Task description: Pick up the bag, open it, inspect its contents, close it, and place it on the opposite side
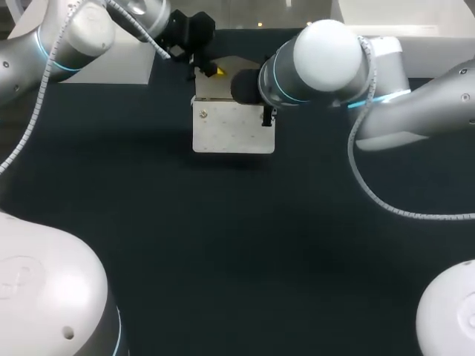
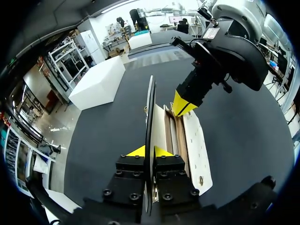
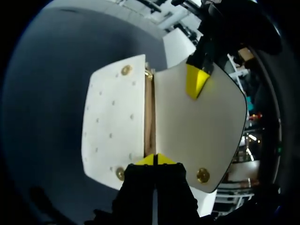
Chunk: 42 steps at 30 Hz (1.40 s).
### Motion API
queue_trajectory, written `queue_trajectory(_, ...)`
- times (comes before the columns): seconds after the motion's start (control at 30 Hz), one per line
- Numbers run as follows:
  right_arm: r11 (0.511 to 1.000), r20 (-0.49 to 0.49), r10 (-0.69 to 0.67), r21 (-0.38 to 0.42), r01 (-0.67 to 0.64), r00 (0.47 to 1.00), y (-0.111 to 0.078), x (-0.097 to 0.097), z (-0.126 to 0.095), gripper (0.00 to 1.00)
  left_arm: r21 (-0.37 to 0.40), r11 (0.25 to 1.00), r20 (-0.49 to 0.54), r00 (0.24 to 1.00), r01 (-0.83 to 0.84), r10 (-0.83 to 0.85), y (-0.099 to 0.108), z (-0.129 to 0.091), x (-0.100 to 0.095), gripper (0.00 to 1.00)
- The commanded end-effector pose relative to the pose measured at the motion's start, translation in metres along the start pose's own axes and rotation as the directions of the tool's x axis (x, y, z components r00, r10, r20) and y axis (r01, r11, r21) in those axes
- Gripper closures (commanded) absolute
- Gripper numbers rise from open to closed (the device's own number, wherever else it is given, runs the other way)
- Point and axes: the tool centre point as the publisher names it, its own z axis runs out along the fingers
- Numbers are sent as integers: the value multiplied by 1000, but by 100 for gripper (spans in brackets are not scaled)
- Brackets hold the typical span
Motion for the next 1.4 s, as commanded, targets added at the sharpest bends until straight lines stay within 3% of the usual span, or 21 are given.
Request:
queue_trajectory(0.03, 1000, -23, -11, 10, 11, 1000, 5, -5, 8, 100, 5, 1000, 1, 1000, -3, 3, 0, -1, 0, 100)
queue_trajectory(0.33, 999, -66, -31, 18, 32, 997, 3, -3, 19, 100, 16, 1000, 7, 1000, 2, -3, 1, -2, -1, 100)
queue_trajectory(1.03, 998, -142, -55, 16, 58, 988, 3, 38, 21, 100, 65, 996, 4, 998, 67, -67, 2, 3, -9, 100)
queue_trajectory(1.4, 998, -134, -54, 20, 58, 989, 3, 27, 26, 100, 92, 995, -20, 999, 40, -38, -2, -1, -1, 100)
